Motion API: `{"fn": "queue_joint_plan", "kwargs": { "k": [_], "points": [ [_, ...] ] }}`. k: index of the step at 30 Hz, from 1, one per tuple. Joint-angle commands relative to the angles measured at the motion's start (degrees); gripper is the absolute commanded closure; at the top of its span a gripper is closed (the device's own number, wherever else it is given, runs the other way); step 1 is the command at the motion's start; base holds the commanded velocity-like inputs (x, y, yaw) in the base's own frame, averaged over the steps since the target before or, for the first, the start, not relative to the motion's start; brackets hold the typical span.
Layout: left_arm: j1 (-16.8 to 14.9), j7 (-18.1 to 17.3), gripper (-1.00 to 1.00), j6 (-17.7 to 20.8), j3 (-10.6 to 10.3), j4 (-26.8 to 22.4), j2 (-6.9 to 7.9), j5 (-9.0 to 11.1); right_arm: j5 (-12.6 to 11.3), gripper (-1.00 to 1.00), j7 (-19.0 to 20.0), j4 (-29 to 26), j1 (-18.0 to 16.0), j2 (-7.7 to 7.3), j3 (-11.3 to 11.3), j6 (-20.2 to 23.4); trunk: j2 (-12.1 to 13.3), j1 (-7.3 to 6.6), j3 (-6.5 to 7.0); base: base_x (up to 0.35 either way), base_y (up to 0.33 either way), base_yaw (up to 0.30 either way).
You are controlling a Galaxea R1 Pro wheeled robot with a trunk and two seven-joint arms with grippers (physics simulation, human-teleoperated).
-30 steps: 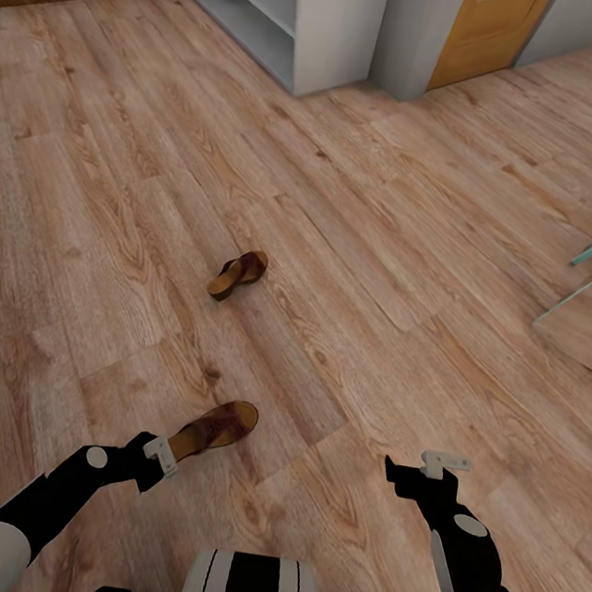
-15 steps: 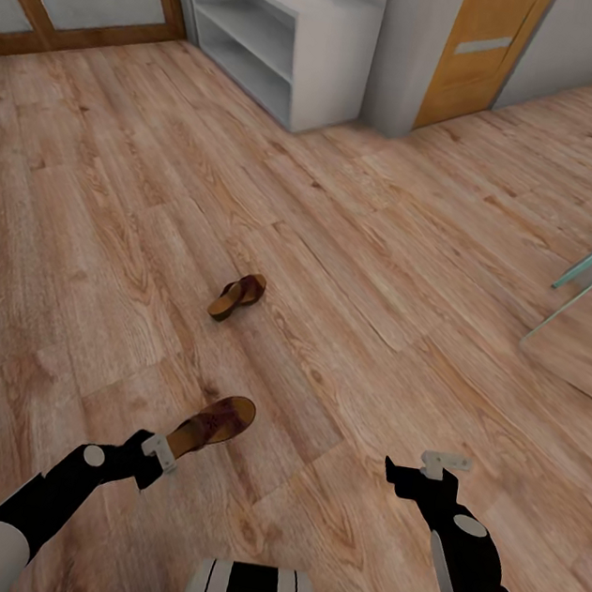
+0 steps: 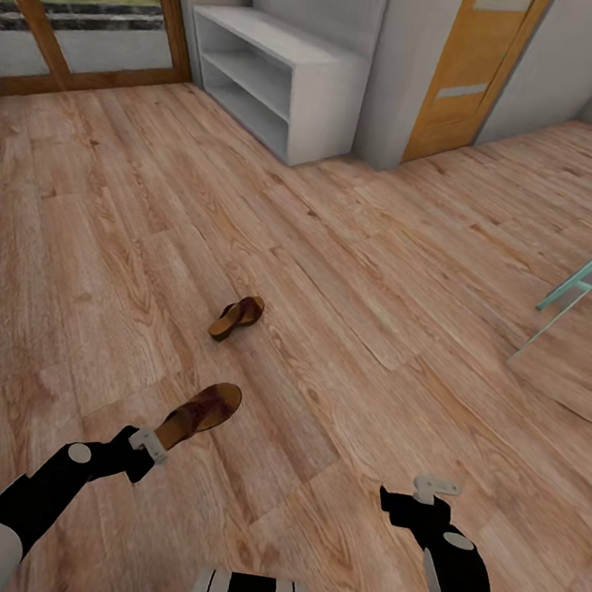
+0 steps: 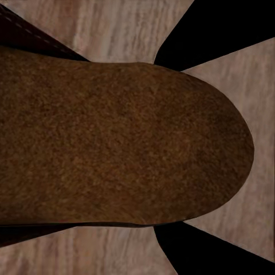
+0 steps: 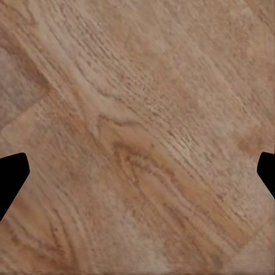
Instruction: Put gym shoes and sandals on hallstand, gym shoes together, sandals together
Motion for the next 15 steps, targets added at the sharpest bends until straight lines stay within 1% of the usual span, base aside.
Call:
{"fn": "queue_joint_plan", "kwargs": {
  "k": [1,3,4,6,7,10,11,13,14,15],
  "points": [
    [0.0,-0.3,1.00,0.0,1.4,0.2,-0.04,0.0,0.1,-1.00,0.0,1.6,0.0,-0.03,0.0,-0.4,0.0,-0.03,0.28,0.000,0.000,0.000],
    [0.0,-0.3,1.00,-0.2,2.5,0.5,-0.04,0.5,0.1,-1.00,-0.1,3.4,0.0,-0.06,0.0,-1.7,0.0,-0.08,0.90,0.000,0.000,0.000],
    [0.0,-0.3,1.00,-0.3,3.4,0.9,-0.07,0.9,0.1,-1.00,-0.1,5.3,0.0,-0.09,0.0,-3.8,0.0,-0.11,1.22,0.000,0.000,0.000],
    [0.1,-0.2,1.00,-0.4,4.2,1.4,-0.09,1.4,0.1,-1.00,-0.1,7.4,0.0,-0.11,-0.1,-6.6,0.1,-0.16,1.84,0.000,0.000,0.000],
    [0.3,-0.2,1.00,-0.5,4.8,2.0,-0.10,1.8,0.1,-1.00,0.0,9.6,0.0,-0.13,-0.2,-9.9,0.1,-0.19,2.15,0.000,0.000,0.000],
    [0.4,-0.1,1.00,-0.6,5.3,2.9,-0.11,2.7,0.1,-1.00,0.1,13.0,0.0,-0.14,-0.6,-15.1,0.1,-0.26,3.08,0.000,0.000,0.000],
    [0.5,0.3,1.00,-0.7,5.5,3.5,-0.12,3.5,0.1,-1.00,0.1,15.2,0.0,-0.14,-0.9,-18.4,0.1,-0.29,3.39,0.000,0.000,0.000],
    [0.6,0.9,1.00,-0.8,5.7,4.2,-0.12,4.4,0.1,-1.00,0.2,17.3,0.0,-0.13,-1.3,-21.4,0.2,-0.34,4.01,0.000,0.000,0.000],
    [0.6,1.8,1.00,-1.2,5.8,4.8,-0.12,5.5,0.1,-1.00,0.2,19.2,0.0,-0.14,-1.6,-24.1,0.2,-0.37,4.32,0.000,0.000,0.000],
    [0.6,2.4,1.00,-1.5,5.8,5.1,-0.12,6.0,0.1,-1.00,0.2,20.1,0.0,-0.14,-1.8,-25.3,0.2,-0.39,4.63,0.000,0.000,0.000]
  ]
}}
